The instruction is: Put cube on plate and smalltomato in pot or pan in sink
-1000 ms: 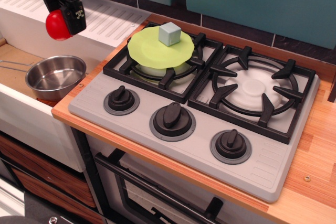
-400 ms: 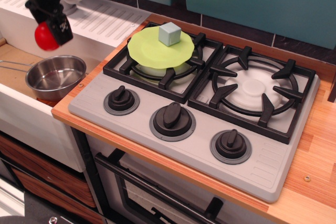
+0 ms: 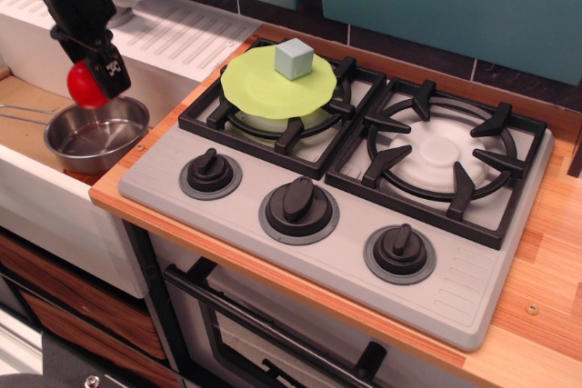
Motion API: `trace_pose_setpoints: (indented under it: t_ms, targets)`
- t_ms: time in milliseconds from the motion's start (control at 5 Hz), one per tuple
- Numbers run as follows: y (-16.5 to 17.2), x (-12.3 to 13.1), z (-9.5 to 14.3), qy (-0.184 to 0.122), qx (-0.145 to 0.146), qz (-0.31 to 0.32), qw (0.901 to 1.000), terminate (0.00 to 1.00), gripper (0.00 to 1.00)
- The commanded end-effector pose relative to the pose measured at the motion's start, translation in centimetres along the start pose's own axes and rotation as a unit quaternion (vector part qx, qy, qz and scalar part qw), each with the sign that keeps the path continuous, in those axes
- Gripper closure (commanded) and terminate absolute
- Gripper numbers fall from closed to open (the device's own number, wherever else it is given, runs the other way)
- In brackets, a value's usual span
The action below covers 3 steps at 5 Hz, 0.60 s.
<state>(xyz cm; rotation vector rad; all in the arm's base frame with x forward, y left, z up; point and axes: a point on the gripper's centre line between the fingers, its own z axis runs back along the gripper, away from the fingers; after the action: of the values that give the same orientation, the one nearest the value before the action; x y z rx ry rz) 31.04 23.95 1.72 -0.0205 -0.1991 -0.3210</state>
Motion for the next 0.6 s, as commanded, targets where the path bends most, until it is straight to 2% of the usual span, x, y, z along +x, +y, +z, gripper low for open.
trace_pose_setpoints:
  t_ms: [0,400]
  targets:
    - [0.9,1.7,2.8,-0.006,0.035,-0.012,0.9993,0.0,0.0]
    - [-0.5,2.4,5.0,0.018,0.039,0.001,0.9991,0.0,0.0]
